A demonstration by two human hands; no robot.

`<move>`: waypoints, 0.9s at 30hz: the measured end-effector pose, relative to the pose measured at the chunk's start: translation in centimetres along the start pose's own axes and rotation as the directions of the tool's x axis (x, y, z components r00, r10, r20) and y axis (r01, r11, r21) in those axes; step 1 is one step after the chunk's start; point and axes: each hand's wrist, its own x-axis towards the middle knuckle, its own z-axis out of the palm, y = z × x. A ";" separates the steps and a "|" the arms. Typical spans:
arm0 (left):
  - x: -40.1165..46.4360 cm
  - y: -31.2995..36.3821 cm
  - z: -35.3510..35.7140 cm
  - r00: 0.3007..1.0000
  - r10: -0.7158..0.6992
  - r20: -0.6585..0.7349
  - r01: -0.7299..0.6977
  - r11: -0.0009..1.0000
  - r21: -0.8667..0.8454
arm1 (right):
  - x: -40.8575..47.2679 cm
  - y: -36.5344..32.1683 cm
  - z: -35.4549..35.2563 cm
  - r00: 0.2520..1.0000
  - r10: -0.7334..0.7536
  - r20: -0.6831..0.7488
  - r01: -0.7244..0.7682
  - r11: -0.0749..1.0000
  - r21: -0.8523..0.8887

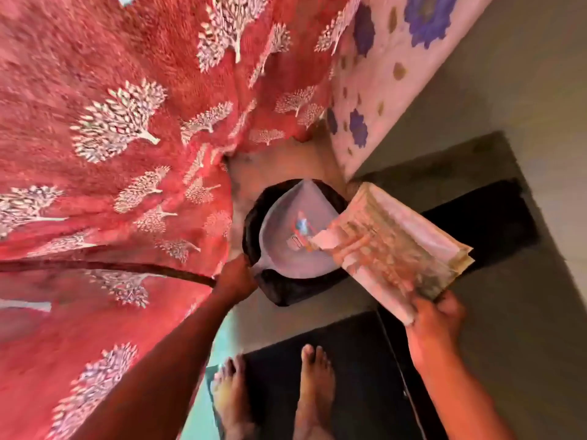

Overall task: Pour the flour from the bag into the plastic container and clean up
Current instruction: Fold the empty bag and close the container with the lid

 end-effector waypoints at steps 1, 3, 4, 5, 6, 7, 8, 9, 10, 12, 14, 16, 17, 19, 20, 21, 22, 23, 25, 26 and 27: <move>0.5 -0.1 0.7 1.000 0.008 -0.013 -0.008 0.999 -0.036 | 0.4 0.6 -0.3 1.000 -0.001 -0.003 0.001 1.000 0.002; 0.5 0.2 1.1 0.999 0.039 -0.005 -0.039 0.996 -0.083 | 0.7 0.8 -0.7 1.000 0.015 -0.010 -0.015 1.000 0.015; 0.2 0.4 1.0 0.998 0.063 0.009 -0.062 0.992 -0.109 | 0.6 0.9 -1.0 1.000 0.026 -0.008 -0.026 0.999 0.021; -0.2 0.6 0.7 0.996 0.091 0.015 -0.088 0.987 -0.134 | 0.4 0.6 -1.1 0.999 0.033 -0.005 -0.033 0.999 0.029; -0.8 0.6 0.4 0.995 0.102 0.016 -0.099 0.985 -0.141 | 0.2 0.3 -1.1 0.999 0.036 -0.004 -0.036 0.999 0.037; -1.3 0.4 -0.1 0.995 0.103 0.011 -0.101 0.986 -0.134 | 0.0 -0.1 -1.2 0.999 0.038 -0.005 -0.037 0.998 0.043; -1.9 0.3 -0.8 0.997 0.082 0.005 -0.080 0.988 -0.130 | -0.2 -0.6 -1.1 0.999 0.035 -0.003 -0.035 0.998 0.054; -2.5 0.0 -1.4 0.999 0.051 -0.003 -0.051 0.989 -0.141 | -0.4 -1.3 -1.1 1.000 0.032 0.002 -0.032 0.998 0.062; -3.0 -0.3 -2.2 1.000 0.023 -0.012 -0.025 0.984 -0.177 | -0.7 -1.9 -1.0 1.000 0.029 0.003 -0.029 0.997 0.074; -4.1 -0.8 -3.8 1.000 -0.008 -0.021 0.001 0.938 -0.347 | -0.9 -2.8 -0.8 0.999 0.038 -0.005 -0.038 0.995 0.096; -5.0 -1.1 -5.3 0.998 -0.031 -0.054 0.000 0.862 -0.507 | -1.0 -3.3 -0.5 0.998 0.047 -0.038 -0.044 0.996 0.073; -5.4 -1.7 -6.4 0.997 -0.030 -0.077 -0.017 0.840 -0.543 | -0.9 -2.9 -0.1 0.997 0.026 -0.068 -0.027 0.999 -0.019; -5.5 -2.0 -6.7 0.996 -0.020 -0.084 -0.029 0.839 -0.543 | -0.8 -2.4 0.2 0.998 0.011 -0.066 -0.016 0.997 -0.078; -5.2 -2.6 -7.3 0.995 0.008 -0.099 -0.060 0.838 -0.542 | -0.5 -1.2 1.4 1.000 -0.005 -0.023 0.000 0.978 -0.210; -4.9 -2.7 -7.3 0.995 0.026 -0.099 -0.076 0.834 -0.546 | -0.3 -0.3 2.3 1.000 -0.010 0.008 0.012 0.960 -0.280; -4.7 -2.8 -7.2 0.994 0.051 -0.099 -0.097 0.828 -0.552 | 0.0 0.4 3.2 0.999 -0.026 0.042 0.039 0.936 -0.351; -4.4 -2.6 -7.1 0.992 0.073 -0.104 -0.119 0.823 -0.555 | 0.2 1.0 4.2 0.995 -0.052 0.080 0.081 0.903 -0.423; -4.0 -2.6 -6.8 0.990 0.089 -0.113 -0.138 0.818 -0.558 | 0.6 1.8 5.4 0.990 -0.079 0.121 0.127 0.867 -0.481; -3.3 -2.6 -6.0 0.987 0.099 -0.127 -0.154 0.808 -0.569 | 1.1 3.2 8.0 0.975 -0.105 0.198 0.201 0.804 -0.559; -2.9 -2.5 -5.6 0.987 0.098 -0.129 -0.155 0.804 -0.574 | 1.3 3.8 9.4 0.970 -0.096 0.225 0.214 0.778 -0.590; -2.6 -2.4 -5.3 0.986 0.104 -0.127 -0.159 0.801 -0.577 | 1.5 4.2 10.8 0.966 -0.078 0.247 0.218 0.757 -0.616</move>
